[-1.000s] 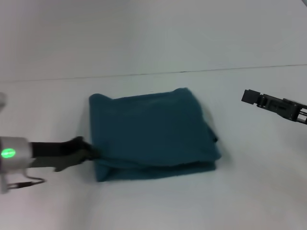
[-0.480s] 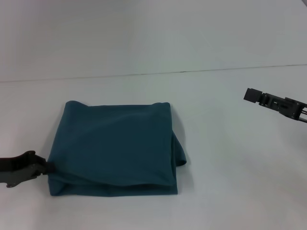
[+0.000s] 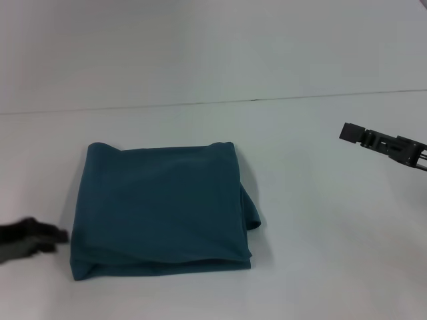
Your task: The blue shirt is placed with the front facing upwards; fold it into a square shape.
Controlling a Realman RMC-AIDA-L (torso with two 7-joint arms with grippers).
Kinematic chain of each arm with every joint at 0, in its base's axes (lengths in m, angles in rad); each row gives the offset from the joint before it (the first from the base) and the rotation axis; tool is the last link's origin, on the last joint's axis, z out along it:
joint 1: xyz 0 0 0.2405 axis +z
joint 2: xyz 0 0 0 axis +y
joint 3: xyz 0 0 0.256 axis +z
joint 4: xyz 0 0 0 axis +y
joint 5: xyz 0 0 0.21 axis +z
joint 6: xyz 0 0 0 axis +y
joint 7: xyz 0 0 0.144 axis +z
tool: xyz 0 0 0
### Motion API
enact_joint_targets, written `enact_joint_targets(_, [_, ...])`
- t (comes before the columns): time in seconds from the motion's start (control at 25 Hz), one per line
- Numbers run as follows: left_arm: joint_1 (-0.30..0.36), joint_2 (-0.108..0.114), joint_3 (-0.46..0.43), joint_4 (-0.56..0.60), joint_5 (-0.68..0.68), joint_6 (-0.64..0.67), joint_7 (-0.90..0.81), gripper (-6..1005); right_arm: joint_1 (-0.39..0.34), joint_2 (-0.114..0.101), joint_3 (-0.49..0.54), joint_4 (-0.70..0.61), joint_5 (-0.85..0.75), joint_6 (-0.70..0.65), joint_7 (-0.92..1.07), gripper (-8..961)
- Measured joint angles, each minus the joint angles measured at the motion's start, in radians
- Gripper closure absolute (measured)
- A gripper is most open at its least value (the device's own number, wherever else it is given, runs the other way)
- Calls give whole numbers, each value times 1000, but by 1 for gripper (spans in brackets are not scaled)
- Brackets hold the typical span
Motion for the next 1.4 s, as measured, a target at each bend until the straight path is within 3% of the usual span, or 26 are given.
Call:
enact_joint_targets(0.12, [17,-4,-73,61,-15,1,-18,809,0,1,0,0,0,0,2,337])
enact_joint_targets(0.2, [33,-21,-121,90,-74,20,-7,748,0,1,1,0,0,0,6,337])
enact_joint_targets(0.28, [51,-36,-135,93,-169,59,20,509,0,2,0,0,0,-1,11,337])
enact_joint_targets(0.44, [88,-59,-133,46,-375,125,56,422,0,2,0,0,-1,-8,22,337])
enact_joint_targets(0.68, [95,-47,-116,-169,-453,108,105,293,0,-3,-7,0,-6,-11,48,337])
enact_joint_targets(0.96, [103,-46,-75,-232,-446,17,142,84,0,-7,-11,1,-10,-10,79,337])
enact_joint_targets(1.24, [86,-51,-62,-285,-377,-68,151,90,6,-6,-11,11,-36,-3,79,336])
enact_joint_targets(1.4, [81,-54,-49,-288,-378,-48,159,90,2,-8,-7,12,-36,-2,79,335])
